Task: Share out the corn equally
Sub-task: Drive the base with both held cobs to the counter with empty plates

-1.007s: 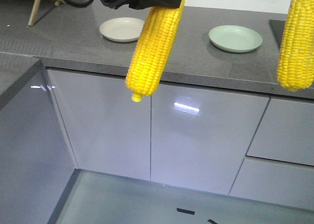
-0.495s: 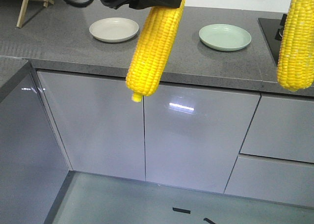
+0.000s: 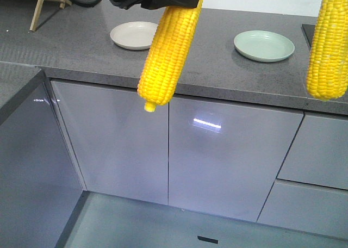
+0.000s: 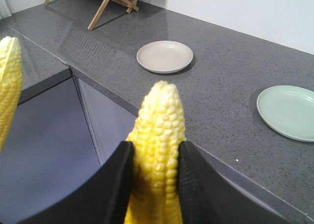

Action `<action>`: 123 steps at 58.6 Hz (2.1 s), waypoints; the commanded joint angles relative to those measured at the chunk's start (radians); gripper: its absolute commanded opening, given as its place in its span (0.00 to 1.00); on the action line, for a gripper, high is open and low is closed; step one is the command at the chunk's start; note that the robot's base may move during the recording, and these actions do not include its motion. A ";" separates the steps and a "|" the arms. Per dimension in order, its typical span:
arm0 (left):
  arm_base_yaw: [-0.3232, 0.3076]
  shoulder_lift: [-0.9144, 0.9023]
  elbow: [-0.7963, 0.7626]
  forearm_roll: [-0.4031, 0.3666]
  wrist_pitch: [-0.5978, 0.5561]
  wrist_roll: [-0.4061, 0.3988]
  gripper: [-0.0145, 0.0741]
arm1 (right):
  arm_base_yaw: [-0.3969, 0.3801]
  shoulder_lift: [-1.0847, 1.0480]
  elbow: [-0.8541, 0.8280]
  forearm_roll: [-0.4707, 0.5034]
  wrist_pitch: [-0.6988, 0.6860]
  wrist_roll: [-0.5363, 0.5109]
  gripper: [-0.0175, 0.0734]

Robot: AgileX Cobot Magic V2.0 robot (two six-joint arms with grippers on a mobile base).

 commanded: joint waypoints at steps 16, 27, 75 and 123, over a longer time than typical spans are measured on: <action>0.000 -0.042 -0.032 -0.046 -0.054 -0.006 0.16 | -0.008 -0.020 -0.031 0.043 -0.051 -0.004 0.19; 0.000 -0.042 -0.032 -0.046 -0.054 -0.006 0.16 | -0.008 -0.020 -0.031 0.043 -0.051 -0.004 0.19; 0.000 -0.042 -0.032 -0.046 -0.054 -0.006 0.16 | -0.008 -0.020 -0.031 0.043 -0.051 -0.004 0.19; 0.000 -0.042 -0.032 -0.046 -0.054 -0.006 0.16 | -0.008 -0.020 -0.031 0.043 -0.051 -0.004 0.19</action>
